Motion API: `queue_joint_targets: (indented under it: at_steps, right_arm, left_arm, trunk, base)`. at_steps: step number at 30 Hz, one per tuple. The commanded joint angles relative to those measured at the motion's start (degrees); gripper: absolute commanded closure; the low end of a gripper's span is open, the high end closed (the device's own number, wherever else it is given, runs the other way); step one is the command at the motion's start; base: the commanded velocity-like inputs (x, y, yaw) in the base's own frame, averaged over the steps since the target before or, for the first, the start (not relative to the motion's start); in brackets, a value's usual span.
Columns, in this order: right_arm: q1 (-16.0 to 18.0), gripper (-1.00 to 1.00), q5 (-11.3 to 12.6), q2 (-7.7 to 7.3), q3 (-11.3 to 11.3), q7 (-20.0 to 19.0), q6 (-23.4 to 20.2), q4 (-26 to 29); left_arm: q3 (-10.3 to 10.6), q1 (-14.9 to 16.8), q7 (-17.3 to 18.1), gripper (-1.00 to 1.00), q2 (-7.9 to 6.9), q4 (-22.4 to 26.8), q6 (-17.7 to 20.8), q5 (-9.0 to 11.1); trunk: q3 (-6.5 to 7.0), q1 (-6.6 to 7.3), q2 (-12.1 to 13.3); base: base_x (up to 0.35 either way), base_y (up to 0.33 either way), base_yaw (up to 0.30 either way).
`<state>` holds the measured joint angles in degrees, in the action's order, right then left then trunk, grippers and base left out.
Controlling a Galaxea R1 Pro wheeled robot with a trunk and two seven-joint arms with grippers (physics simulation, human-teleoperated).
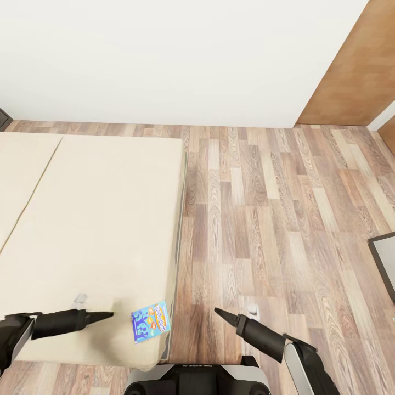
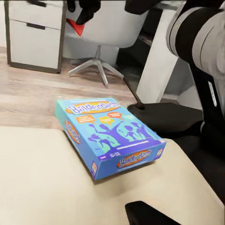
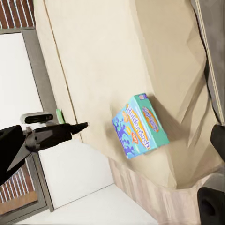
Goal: Put all the toys in the child's room - the three board games (two on the bed and one on the table), the two jigsaw puzzles on the table, and the tennis ball on the table - inside the toy box on the table in the child's room.
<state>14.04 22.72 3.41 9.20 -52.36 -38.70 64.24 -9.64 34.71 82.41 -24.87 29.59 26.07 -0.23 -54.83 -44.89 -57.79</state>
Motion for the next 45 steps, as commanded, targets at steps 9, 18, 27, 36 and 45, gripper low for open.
queue_joint_targets:
  at_steps: [9, 18, 27, 36, 45]
  right_arm:
    - [3.6, -1.0, -0.09, 0.18, -0.3, -7.19, -0.9, -7.87]
    - [4.54, -1.0, -0.01, 0.05, -0.03, -10.62, -3.04, -8.9]
    - [4.28, -1.0, 0.01, -0.35, 0.63, -12.52, -1.08, -9.19]
    - [4.05, -1.0, 0.13, -0.96, 0.87, -12.76, -0.33, -9.11]
    - [3.94, -1.0, 0.21, -1.19, 0.81, -13.31, -0.07, -9.12]
  left_arm:
    - [-0.01, 0.01, 7.59, -1.0, -1.66, 0.08, 0.74, 0.07]
    - [-0.02, 0.01, 7.59, -1.0, -1.84, 0.12, 0.97, 0.09]
    - [-0.02, 0.01, 7.59, -1.0, -1.85, 0.12, 1.03, 0.06]
    - [-0.03, 0.01, 7.59, -1.0, -1.82, 0.12, 1.0, 0.03]
    - [-0.03, 0.01, 7.59, -1.0, -1.69, 0.12, 0.82, 0.05]
  trunk:
    - [-0.03, -0.01, -0.03]
    - [-0.03, -0.01, -0.03]
    - [-0.03, -0.01, -0.03]
    - [-0.03, -0.01, -0.03]
    - [0.07, -0.01, -0.03]
  base:
    - [0.0, 0.0, 0.0]
    - [0.0, 0.0, 0.0]
    - [0.0, 0.0, 0.0]
    - [0.0, 0.0, 0.0]
    - [0.0, 0.0, 0.0]
